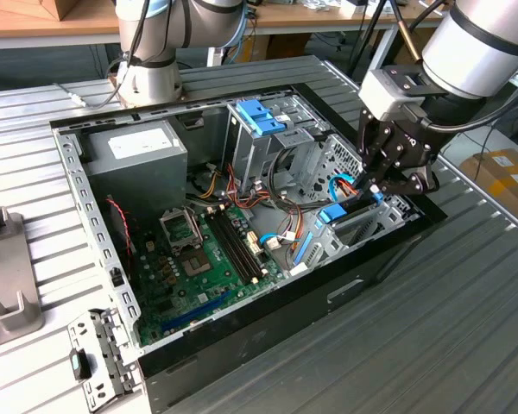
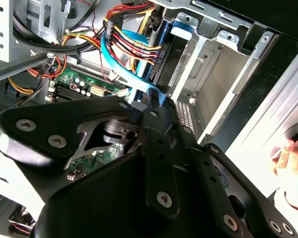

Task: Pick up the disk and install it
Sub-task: 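Insert the second disk wire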

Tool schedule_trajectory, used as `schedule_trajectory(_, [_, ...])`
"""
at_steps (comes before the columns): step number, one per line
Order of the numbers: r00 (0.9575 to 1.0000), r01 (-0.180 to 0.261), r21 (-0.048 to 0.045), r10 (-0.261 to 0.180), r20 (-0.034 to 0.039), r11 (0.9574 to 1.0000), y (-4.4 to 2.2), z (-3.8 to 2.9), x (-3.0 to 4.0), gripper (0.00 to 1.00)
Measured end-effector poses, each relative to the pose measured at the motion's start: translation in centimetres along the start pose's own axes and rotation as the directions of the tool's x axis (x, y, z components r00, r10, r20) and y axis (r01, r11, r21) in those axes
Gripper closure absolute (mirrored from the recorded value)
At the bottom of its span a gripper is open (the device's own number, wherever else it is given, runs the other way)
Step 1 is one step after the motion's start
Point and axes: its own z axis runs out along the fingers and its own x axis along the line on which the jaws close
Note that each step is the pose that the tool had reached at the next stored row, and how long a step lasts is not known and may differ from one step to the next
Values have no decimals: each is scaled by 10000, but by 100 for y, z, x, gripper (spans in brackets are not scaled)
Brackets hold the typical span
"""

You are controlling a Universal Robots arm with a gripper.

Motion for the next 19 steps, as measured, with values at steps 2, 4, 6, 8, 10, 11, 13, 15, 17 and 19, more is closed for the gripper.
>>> schedule_trajectory(2, [10000,0,0,0,0,10000,0,0,0,84])
schedule_trajectory(4, [10000,0,0,0,0,10000,-1,0,0,84])
schedule_trajectory(6, [10000,0,0,0,-1,10000,-1,0,0,84])
schedule_trajectory(8, [10000,0,0,0,0,10000,-2,0,0,84])
schedule_trajectory(10, [10000,1,0,-1,0,10000,-1,3,0,84])
schedule_trajectory(11, [10000,8,-4,-8,22,10000,5,12,2,84])
schedule_trajectory(13, [9999,148,-18,-148,38,9999,7,22,3,84])
schedule_trajectory(15, [9988,488,-45,-488,34,9988,8,33,4,84])
schedule_trajectory(17, [9981,616,-55,-616,34,9981,7,57,6,84])
schedule_trajectory(19, [9981,617,-55,-616,34,9981,7,78,6,84])
